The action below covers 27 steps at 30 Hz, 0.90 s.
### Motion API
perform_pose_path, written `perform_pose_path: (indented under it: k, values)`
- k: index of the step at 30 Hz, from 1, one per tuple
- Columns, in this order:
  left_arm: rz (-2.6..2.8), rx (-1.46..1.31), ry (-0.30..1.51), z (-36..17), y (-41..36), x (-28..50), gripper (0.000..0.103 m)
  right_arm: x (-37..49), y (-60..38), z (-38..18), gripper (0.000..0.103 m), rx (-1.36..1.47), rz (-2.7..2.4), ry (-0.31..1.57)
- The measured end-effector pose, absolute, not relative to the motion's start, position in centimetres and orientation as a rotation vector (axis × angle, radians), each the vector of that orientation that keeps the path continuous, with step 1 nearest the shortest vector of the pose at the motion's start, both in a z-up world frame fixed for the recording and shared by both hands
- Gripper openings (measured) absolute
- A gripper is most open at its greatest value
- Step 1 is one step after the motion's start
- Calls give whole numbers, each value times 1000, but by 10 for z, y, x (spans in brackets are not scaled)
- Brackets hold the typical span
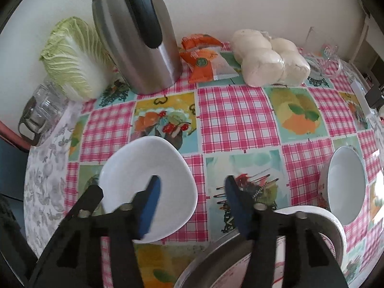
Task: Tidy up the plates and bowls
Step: 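Close both grippers on the rim of the white square bowl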
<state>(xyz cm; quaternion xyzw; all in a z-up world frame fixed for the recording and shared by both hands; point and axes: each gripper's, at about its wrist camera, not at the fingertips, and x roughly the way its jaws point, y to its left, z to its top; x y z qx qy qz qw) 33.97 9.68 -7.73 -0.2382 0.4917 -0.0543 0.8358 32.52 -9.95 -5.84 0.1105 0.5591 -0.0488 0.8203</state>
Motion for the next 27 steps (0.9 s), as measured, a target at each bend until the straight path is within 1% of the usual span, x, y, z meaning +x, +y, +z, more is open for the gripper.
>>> perform_pose_path:
  k: [1,2,4,7,9,11,12,14,16,17,19,27]
  values:
    - [-122,-498,1047,-79,93,341,70,326,-99,-61,39,235,-110,1195]
    - [-125,-494,1051,-80,91,341,67,327,-99,-63,38,233,-112,1198]
    - [-133,-489,1062,-83,86,343,67,329,-96,-67,33,225,-112,1205]
    - [-143,-487,1075,-87,81,345,55,332,-94,-72,25,219,-114,1215]
    - [-132,-491,1088,-91,78,345,53,332,-93,-75,20,212,-118,1223]
    - [-130,-499,1095,-93,76,346,43,333,-92,-78,16,212,-113,1234]
    - [-128,-494,1102,-95,75,346,41,334,-91,-80,14,211,-114,1237]
    - [-118,-477,1117,-98,72,346,32,334,-90,-82,11,204,-119,1244]
    - [-121,-473,1127,-101,68,346,31,334,-89,-82,11,193,-120,1249]
    - [-127,-474,1131,-102,67,346,27,335,-89,-82,11,187,-119,1252]
    - [-126,-466,1133,-103,64,345,24,335,-89,-82,10,182,-113,1257]
    - [-98,-438,1125,-100,71,341,20,332,-85,-80,9,182,-81,1268]
